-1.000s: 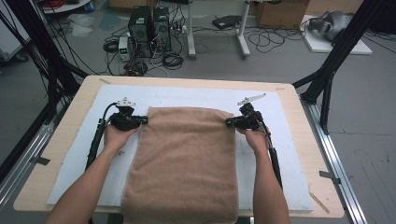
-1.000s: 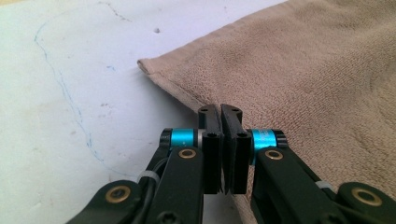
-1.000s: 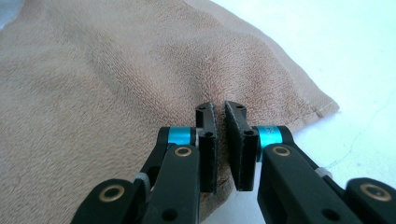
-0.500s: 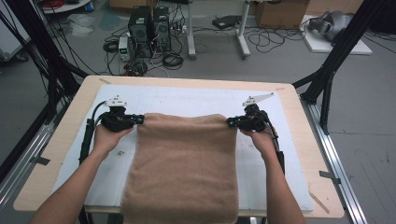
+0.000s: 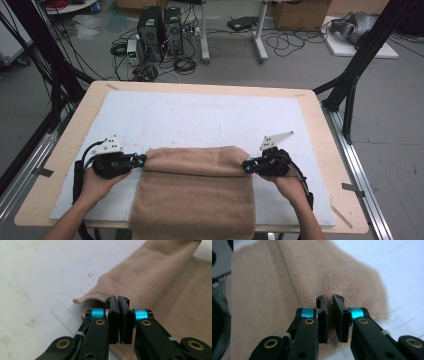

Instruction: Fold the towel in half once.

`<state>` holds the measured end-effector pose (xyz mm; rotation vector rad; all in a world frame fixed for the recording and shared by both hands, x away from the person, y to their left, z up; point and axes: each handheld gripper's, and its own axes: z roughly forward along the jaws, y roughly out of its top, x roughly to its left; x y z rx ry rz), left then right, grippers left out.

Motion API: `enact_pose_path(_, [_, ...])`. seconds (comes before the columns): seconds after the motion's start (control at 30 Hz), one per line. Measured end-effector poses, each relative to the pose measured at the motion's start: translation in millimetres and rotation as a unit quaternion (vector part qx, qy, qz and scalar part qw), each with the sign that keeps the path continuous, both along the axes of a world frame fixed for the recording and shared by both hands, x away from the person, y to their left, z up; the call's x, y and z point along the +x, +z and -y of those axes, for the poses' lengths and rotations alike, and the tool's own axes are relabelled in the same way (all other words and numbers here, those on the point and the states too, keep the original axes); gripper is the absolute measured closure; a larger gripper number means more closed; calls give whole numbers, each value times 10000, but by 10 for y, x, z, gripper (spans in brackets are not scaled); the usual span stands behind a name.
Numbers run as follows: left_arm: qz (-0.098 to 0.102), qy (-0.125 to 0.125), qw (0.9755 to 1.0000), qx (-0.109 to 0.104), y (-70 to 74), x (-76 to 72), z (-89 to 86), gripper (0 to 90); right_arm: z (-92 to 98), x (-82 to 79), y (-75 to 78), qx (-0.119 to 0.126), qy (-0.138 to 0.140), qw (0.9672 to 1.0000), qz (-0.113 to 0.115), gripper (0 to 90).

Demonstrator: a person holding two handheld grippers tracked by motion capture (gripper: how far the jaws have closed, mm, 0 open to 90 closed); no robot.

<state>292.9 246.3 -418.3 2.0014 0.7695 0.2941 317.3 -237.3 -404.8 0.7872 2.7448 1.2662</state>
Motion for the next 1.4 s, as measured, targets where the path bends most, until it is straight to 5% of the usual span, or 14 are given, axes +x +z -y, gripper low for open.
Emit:
enact_pose_path(0.27, [-303, -178, 9991, 232, -254, -63, 10, 858, -1, -99, -294, -11, -18, 9997, -257, 813])
enact_pose_path(0.4, [-300, -119, 9994, 108, -149, -25, -6, 674, 18, -100, -183, 48, -35, 9999, -86, 698])
enact_pose_path(0.5, [-245, -36, 9997, -13, -34, 54, -14, 635, 45, -63, -46, 90, -137, 9998, 114, 659])
enact_pose_path(0.73, [-102, 235, 9996, 136, 105, 362, 99, 575, 35, 216, 80, 127, -581, 9977, 327, 576])
enact_pose_path(0.83, [-248, 281, 9991, 198, 47, 483, 181, 553, -31, 327, -2, -36, -665, 9976, 190, 499])
enact_pose_path(0.93, [-643, 201, 9965, 497, -86, 577, 265, 532, -118, 390, -114, -220, -616, 9979, 25, 486])
enact_pose_path(1.03, [-903, 62, 9941, 603, -181, 620, 304, 600, -191, 413, -213, -305, -570, 9978, -121, 533])
enact_pose_path(1.13, [-780, -44, 9953, 574, -151, 610, 295, 788, -227, 418, -285, -406, -426, 9982, -123, 686])
enact_pose_path(1.2, [-740, -49, 9957, 562, -130, 596, 282, 806, -214, 412, -244, -332, -376, 9987, -47, 786])
enact_pose_path(1.4, [-473, 30, 9986, 251, 7, 521, 215, 807, -139, 352, -71, -10, -345, 9992, 180, 814])
